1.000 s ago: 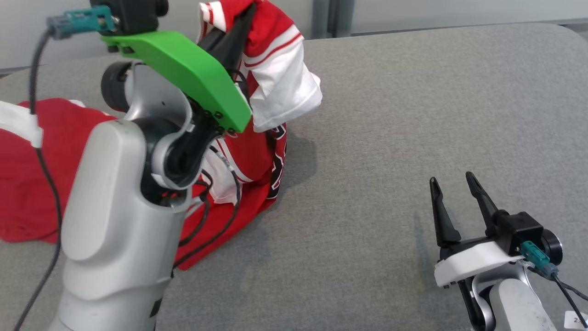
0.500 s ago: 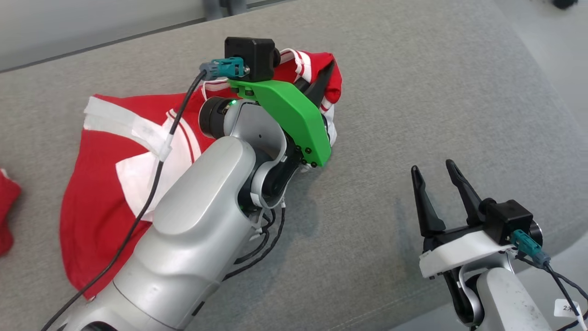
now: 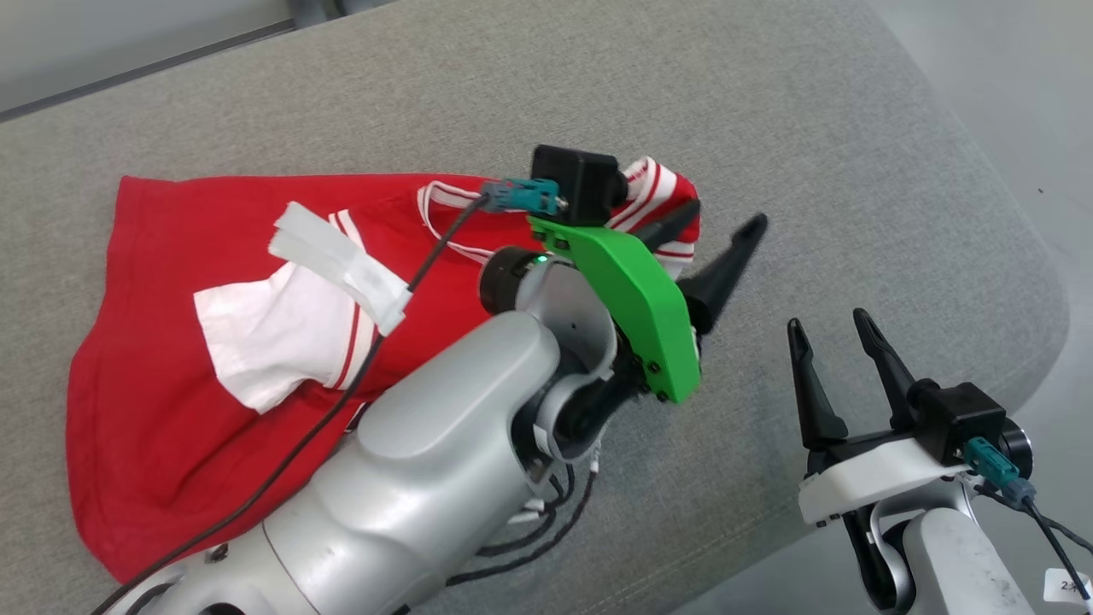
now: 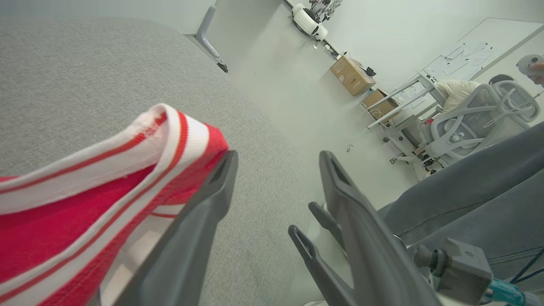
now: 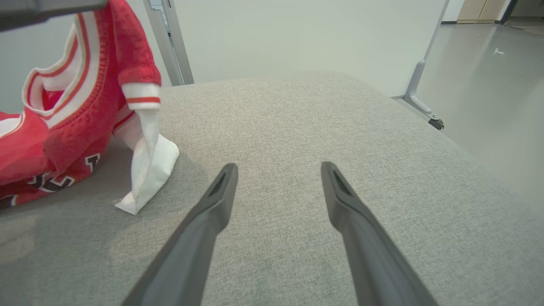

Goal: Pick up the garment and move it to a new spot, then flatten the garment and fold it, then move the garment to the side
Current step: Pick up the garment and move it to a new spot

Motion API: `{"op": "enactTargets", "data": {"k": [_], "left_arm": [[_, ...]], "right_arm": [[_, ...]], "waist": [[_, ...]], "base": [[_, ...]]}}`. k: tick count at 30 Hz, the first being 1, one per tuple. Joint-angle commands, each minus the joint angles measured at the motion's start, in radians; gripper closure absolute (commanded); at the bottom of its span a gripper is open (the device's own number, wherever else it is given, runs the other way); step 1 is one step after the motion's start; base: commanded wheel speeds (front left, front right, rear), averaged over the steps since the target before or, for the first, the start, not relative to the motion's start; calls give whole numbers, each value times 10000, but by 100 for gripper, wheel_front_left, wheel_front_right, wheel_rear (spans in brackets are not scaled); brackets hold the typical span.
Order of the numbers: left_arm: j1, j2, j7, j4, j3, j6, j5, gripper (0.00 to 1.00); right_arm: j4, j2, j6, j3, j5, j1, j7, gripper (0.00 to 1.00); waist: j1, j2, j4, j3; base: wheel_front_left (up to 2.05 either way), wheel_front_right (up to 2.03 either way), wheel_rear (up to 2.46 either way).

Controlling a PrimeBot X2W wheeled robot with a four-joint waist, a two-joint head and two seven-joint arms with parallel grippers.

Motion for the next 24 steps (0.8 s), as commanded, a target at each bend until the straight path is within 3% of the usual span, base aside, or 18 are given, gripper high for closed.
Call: {"op": "enactTargets", "data": {"k": [1, 5, 8, 15, 20, 24], "left_arm": [[-42, 34, 13, -132, -144, -25, -79, 0], [300, 44, 85, -746, -820, -97, -244, 0], [686, 647, -524, -1139, -988, 235, 452, 0], [1691, 2095, -1484, -1537, -500, 1116, 755, 0], [1917, 3004, -1509, -857, -376, 1657, 1046, 0], [1984, 3277, -1393, -258, -259, 1830, 857, 0]], "right_arm": [[-29, -20, -3, -55, -98, 67, -32, 0], [-88, -21, -3, -184, -365, 140, -32, 0], [-171, -23, -3, -291, -655, 297, -32, 0], [-197, -22, -3, -427, -1071, 472, -32, 0], [-194, -24, -3, -379, -1265, 447, -32, 0], [-221, -24, -5, -290, -1324, 482, -32, 0]], "waist": [[-1, -1, 554, -395], [-1, -1, 1221, -715], [-1, -1, 1968, -901], [-1, -1, 3087, -1071], [-1, -1, 3461, -1138], [-1, -1, 3511, -1170]], "base": [[0, 0, 0], [0, 0, 0], [0, 0, 0], [0, 0, 0], [0, 0, 0], [0, 0, 0]]}}
